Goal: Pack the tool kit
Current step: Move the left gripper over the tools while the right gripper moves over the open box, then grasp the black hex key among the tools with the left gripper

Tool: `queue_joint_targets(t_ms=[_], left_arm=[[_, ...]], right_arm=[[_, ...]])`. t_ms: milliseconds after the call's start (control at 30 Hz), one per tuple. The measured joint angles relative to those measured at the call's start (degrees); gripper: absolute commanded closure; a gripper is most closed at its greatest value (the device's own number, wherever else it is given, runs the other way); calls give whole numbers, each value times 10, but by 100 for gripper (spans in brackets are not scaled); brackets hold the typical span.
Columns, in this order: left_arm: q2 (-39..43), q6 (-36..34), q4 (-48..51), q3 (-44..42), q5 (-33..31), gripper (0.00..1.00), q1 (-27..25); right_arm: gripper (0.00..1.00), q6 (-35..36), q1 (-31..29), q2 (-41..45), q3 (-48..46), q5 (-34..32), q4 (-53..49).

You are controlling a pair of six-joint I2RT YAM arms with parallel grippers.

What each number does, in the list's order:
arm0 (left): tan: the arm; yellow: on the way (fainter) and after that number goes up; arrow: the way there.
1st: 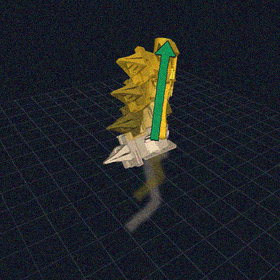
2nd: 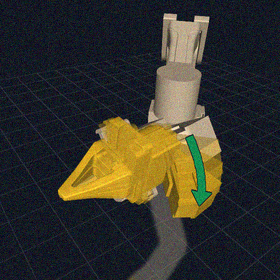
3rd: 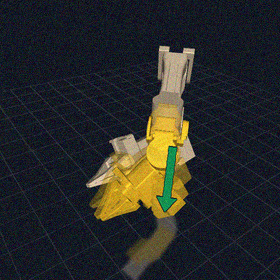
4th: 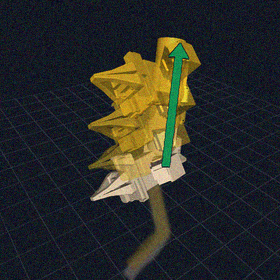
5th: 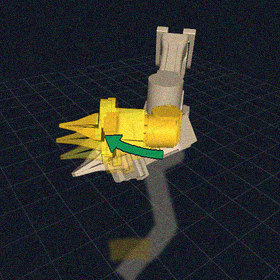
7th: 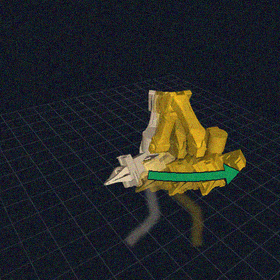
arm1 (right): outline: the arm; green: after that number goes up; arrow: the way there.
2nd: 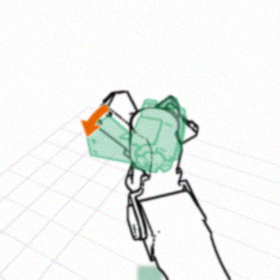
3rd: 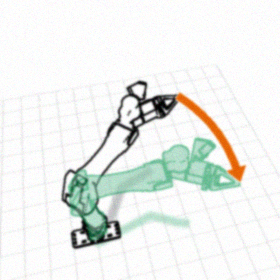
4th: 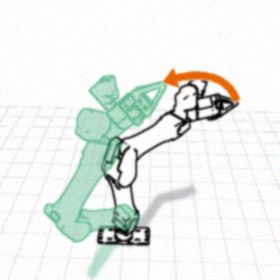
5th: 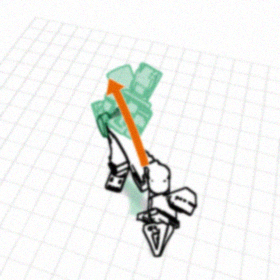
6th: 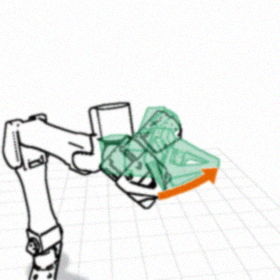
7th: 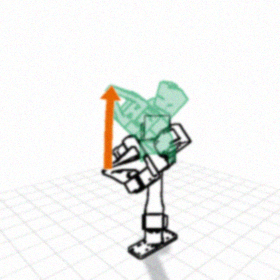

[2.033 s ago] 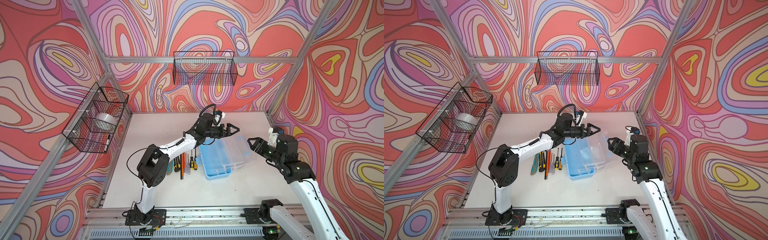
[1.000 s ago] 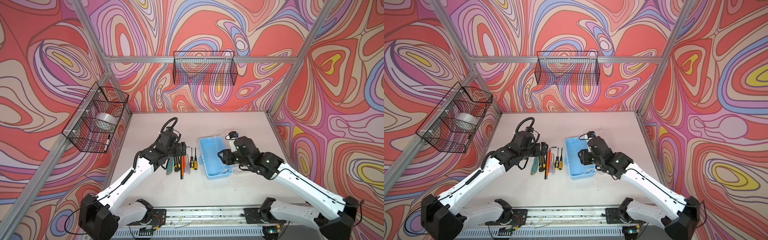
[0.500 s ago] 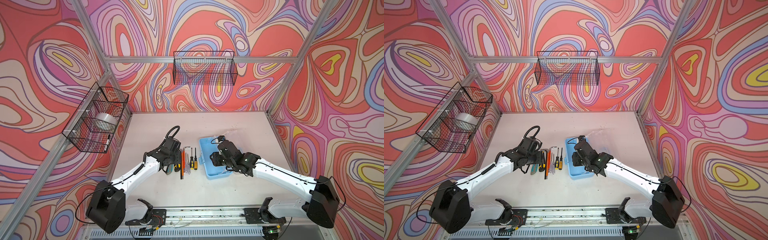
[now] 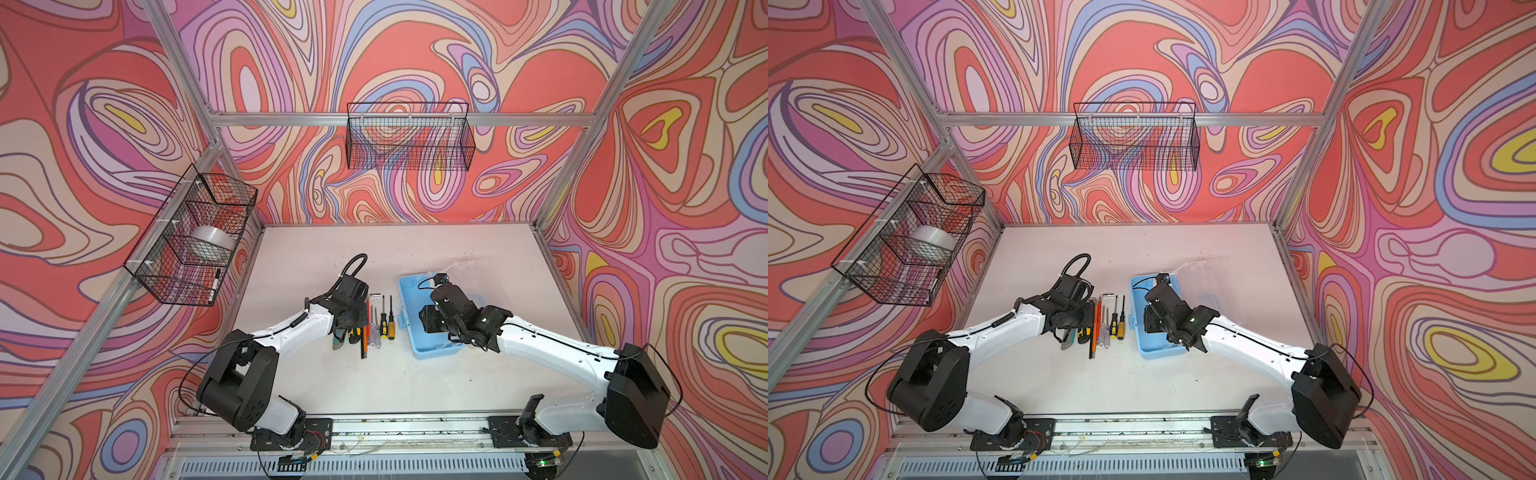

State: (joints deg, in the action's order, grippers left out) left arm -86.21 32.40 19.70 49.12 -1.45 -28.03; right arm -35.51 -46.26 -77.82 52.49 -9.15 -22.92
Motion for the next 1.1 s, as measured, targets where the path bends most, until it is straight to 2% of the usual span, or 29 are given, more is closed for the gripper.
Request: queue_joint_targets(t_ms=[467, 1100], left_arm=[[-83, 2, -19, 37, -15, 72, 0], [-109, 0, -32, 45, -52, 79, -1]], right_arm=[[60, -4, 0, -6, -5, -27, 7], [63, -13, 0, -6, -21, -36, 15]])
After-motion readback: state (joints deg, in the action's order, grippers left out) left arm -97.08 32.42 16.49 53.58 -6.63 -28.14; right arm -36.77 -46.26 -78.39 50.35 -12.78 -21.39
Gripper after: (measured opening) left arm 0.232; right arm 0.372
